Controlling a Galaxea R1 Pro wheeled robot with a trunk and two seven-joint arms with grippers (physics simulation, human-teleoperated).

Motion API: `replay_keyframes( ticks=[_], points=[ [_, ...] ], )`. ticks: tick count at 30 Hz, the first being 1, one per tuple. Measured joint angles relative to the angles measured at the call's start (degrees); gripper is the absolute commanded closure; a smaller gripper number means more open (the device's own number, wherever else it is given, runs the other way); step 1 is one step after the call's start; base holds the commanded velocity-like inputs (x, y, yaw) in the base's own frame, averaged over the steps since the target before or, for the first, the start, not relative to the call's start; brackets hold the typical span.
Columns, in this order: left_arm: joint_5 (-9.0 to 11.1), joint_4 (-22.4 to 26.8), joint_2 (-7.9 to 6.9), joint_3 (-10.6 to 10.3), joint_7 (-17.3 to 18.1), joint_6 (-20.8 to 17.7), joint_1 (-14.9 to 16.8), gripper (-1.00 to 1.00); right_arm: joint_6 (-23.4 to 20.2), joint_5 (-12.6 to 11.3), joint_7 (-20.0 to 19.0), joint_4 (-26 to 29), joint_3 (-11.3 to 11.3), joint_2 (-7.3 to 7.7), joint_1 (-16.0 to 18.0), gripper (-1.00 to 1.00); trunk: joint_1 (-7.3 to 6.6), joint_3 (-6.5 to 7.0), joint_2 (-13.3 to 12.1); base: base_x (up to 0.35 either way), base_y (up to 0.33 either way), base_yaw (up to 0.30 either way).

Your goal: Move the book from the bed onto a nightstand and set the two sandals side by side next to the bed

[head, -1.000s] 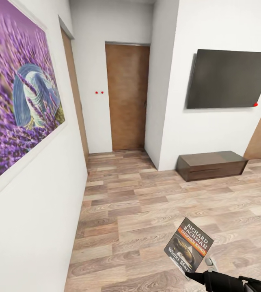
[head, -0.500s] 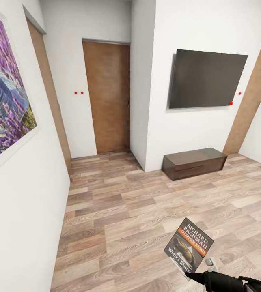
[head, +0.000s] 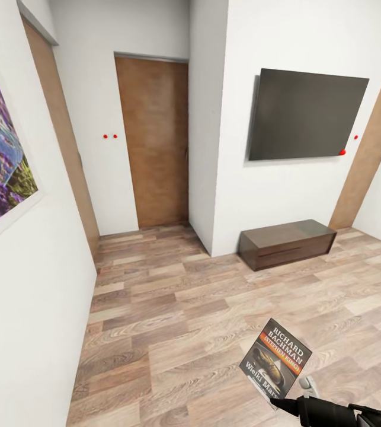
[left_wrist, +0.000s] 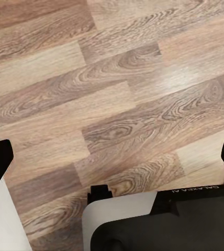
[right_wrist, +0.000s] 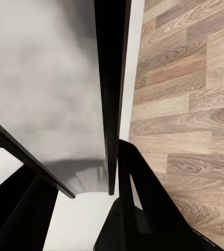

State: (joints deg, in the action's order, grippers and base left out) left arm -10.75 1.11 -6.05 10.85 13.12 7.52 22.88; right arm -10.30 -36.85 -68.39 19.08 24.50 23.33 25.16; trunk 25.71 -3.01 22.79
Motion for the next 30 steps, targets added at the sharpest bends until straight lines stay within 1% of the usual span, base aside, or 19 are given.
replay_keyframes(
  ticks=[3,6,30],
  points=[
    [0.0,0.0,0.00,0.0,0.0,0.0,0.0,-1.00,0.0,0.0,0.0,0.0,0.0,0.00,0.0,1.00,0.00,0.00,0.0,0.332,0.000,-0.051],
    [0.0,0.0,0.01,0.0,0.0,0.0,0.0,-1.00,0.0,0.0,0.0,0.0,0.0,0.01,0.0,1.00,0.00,0.00,0.0,0.332,0.000,-0.200],
    [0.0,0.0,0.01,0.0,0.0,0.0,0.0,-1.00,-0.1,0.0,0.0,0.0,0.0,0.03,0.0,1.00,0.00,0.00,0.0,0.333,0.000,-0.274]
  ],
)
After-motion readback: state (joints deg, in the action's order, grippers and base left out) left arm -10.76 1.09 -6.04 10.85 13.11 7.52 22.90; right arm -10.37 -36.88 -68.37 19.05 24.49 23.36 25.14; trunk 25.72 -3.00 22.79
